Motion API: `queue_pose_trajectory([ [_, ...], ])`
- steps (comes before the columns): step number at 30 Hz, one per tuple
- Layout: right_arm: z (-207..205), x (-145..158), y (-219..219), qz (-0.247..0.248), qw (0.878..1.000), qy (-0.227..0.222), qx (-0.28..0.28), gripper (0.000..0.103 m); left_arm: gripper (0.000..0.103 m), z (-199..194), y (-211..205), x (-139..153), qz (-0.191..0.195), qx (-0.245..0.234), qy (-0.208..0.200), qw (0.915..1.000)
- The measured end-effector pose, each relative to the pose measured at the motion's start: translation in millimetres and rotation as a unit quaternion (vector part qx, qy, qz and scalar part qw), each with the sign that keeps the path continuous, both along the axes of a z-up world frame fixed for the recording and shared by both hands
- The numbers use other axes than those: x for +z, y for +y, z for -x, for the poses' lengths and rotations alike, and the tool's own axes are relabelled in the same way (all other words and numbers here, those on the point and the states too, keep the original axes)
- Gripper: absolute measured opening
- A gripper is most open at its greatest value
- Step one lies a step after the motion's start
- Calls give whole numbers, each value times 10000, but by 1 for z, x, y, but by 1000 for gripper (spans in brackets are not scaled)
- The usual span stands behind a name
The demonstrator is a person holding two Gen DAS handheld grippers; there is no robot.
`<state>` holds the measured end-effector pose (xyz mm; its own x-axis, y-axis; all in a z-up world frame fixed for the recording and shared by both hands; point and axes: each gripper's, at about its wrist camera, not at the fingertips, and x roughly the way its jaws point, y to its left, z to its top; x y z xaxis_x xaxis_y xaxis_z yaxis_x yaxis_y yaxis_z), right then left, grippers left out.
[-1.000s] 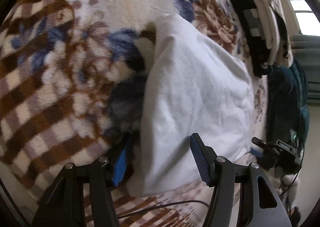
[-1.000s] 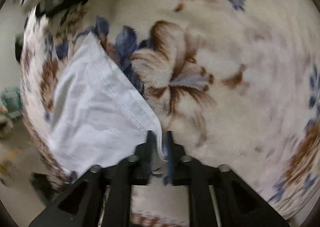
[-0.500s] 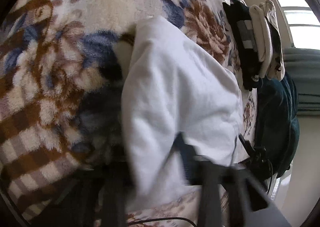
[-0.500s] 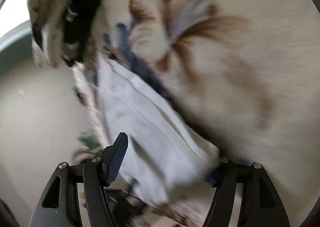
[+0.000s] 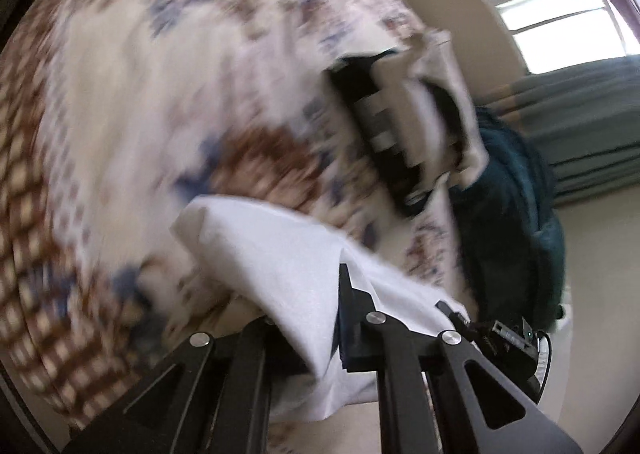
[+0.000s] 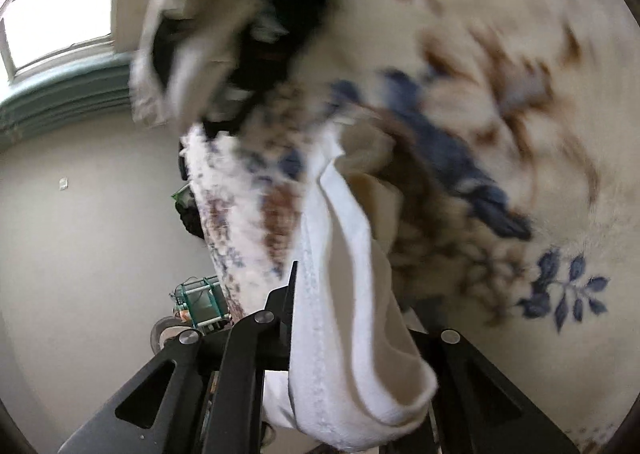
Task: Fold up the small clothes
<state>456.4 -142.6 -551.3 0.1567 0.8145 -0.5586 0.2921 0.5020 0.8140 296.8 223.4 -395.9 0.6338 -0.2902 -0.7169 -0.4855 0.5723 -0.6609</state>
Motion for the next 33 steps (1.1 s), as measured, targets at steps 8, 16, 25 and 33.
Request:
queue_pose_trajectory([
  [8, -86, 150, 13, -40, 9901, -1221, -691, 14, 7, -157, 37, 122, -166, -942, -1073, 9896],
  [16, -241, 226, 35, -266, 9555, -2223, -1920, 14, 7, -381, 57, 186, -824, -1959, -1721, 9619],
  [25, -314, 98, 64, 539, 9677, -1639, -1840, 14, 8, -455, 66, 32, -1164, -2618, -301, 9576],
  [33, -310, 90, 64, 1289, 9696, -1500, -1442, 29, 42, -437, 80, 24, -1176, -2557, -32, 9596],
])
